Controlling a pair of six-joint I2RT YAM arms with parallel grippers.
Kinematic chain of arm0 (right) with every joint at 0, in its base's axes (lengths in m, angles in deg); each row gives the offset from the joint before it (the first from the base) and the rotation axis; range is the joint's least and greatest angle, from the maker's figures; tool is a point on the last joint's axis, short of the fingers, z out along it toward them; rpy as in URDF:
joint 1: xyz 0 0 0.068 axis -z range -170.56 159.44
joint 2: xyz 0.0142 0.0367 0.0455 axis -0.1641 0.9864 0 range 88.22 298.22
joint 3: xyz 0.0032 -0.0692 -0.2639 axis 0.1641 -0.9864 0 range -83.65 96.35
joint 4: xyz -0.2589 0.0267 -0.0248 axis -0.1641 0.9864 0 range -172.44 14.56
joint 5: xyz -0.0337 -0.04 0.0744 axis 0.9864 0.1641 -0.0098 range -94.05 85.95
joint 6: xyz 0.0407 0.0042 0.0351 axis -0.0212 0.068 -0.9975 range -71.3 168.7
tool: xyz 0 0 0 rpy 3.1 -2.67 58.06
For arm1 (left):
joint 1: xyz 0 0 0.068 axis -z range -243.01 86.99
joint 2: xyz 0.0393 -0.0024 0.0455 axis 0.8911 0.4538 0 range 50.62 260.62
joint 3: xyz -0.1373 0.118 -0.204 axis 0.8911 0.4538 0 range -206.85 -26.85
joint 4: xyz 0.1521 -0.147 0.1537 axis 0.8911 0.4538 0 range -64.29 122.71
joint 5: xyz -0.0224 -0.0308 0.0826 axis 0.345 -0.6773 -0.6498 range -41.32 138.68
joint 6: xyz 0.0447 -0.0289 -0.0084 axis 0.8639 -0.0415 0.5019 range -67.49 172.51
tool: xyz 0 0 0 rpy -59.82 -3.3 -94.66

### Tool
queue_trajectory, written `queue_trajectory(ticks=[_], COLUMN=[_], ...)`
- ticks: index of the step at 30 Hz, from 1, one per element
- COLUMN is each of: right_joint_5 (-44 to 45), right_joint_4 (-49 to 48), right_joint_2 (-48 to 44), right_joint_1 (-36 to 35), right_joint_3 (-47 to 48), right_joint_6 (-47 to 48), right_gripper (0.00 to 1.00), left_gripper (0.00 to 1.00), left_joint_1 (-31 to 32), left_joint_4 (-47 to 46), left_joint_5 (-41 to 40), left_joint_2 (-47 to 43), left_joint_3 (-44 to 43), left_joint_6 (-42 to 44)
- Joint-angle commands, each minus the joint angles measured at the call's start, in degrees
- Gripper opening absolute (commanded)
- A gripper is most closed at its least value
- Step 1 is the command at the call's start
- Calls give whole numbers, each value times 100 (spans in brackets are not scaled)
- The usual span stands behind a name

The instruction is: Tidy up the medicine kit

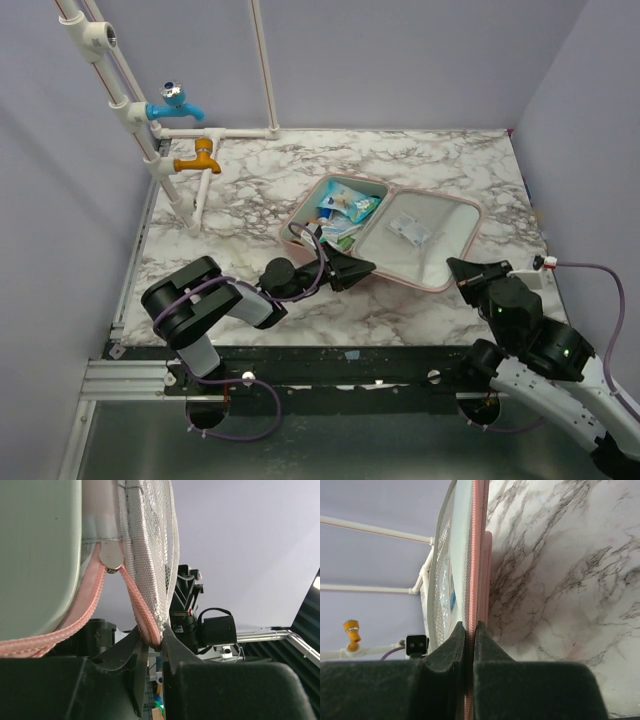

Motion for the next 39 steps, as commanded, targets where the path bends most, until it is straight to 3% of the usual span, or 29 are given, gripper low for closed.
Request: queue_trajectory(ticks=[1,7,15,20,29,39], right_joint_5=[891,1039,965,1003,1167,961], right_joint_4=[393,460,554,556,242,-1574], right_joint_2=[135,290,735,1009,1755,2887], right_joint_1=[27,21,21,22,22,27], right_joint_3=[378,688,910,1067,1470,1772], right_joint_6=[463,1096,1723,2291,3534,5644], right_gripper=[1,1,1,1,1,1], left_gripper=[22,44,49,50,51,56], left_joint_1=[30,30,45,47,39,30], left_joint_4=[-1011,-994,-518,843,2389,5980], left_joint_5=[444,552,698,788,875,512], left_joint_2=[145,191,46,-583,-1344,-3333], left_joint_3=[-103,-30,79,29,-206,-982], left_joint_6=[-104,-123,-10,585,1315,3017])
